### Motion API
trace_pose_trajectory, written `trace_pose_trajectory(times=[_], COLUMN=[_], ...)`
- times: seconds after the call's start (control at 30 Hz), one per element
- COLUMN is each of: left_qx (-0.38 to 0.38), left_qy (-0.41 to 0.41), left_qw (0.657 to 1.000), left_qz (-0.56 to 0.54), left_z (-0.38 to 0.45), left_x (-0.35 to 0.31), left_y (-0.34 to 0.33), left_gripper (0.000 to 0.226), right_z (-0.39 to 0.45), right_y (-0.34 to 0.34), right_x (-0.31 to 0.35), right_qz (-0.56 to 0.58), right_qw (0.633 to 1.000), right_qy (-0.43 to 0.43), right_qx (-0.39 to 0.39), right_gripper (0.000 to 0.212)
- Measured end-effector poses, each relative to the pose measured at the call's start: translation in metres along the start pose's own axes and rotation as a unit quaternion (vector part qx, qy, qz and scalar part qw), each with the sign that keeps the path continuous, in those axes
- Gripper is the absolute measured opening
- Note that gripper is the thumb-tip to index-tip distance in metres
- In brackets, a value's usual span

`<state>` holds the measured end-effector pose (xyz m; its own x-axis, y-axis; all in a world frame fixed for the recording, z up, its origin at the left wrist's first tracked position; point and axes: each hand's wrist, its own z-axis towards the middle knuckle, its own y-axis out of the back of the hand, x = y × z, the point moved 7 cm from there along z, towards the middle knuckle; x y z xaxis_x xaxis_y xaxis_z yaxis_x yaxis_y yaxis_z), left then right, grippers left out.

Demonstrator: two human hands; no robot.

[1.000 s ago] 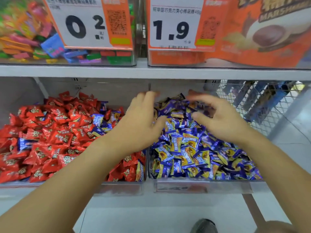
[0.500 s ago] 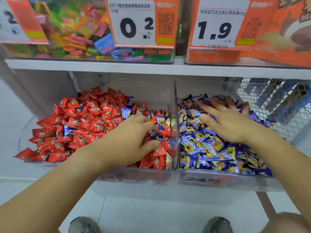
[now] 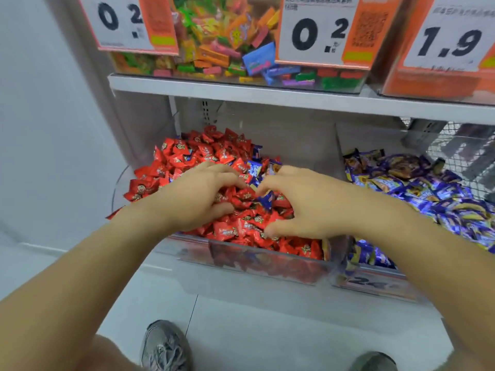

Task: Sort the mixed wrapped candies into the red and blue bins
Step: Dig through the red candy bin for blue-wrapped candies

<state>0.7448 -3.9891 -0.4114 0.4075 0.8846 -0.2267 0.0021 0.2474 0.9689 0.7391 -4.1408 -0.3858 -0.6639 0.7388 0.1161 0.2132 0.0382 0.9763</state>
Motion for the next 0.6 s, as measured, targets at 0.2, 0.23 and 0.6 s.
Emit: trace_pose_trajectory(times=[0.2, 0.23, 0.6], left_qx=[-0.061, -0.058, -0.011], left_qy=[0.03, 0.043, -0.039], left_qw=[0.998, 0.997, 0.999], left_qz=[-0.001, 0.009, -0.004], left_z=[0.004, 0.004, 0.03], left_x=[0.022, 0.025, -0.055], left_y=[0.013, 0.014, -0.007], left_gripper=[0.032, 0.033, 0.039], right_z=[0.028, 0.028, 0.015], right_y=[-0.015, -0.014, 0.026], right_x=[-0.014, -0.018, -0.059], right_qz=[0.055, 0.07, 0.112], right_qw=[0.998, 0.997, 0.992], right_qy=[-0.011, -0.011, -0.043], right_qx=[0.027, 0.031, -0.034], right_gripper=[0.048, 0.044, 0.034])
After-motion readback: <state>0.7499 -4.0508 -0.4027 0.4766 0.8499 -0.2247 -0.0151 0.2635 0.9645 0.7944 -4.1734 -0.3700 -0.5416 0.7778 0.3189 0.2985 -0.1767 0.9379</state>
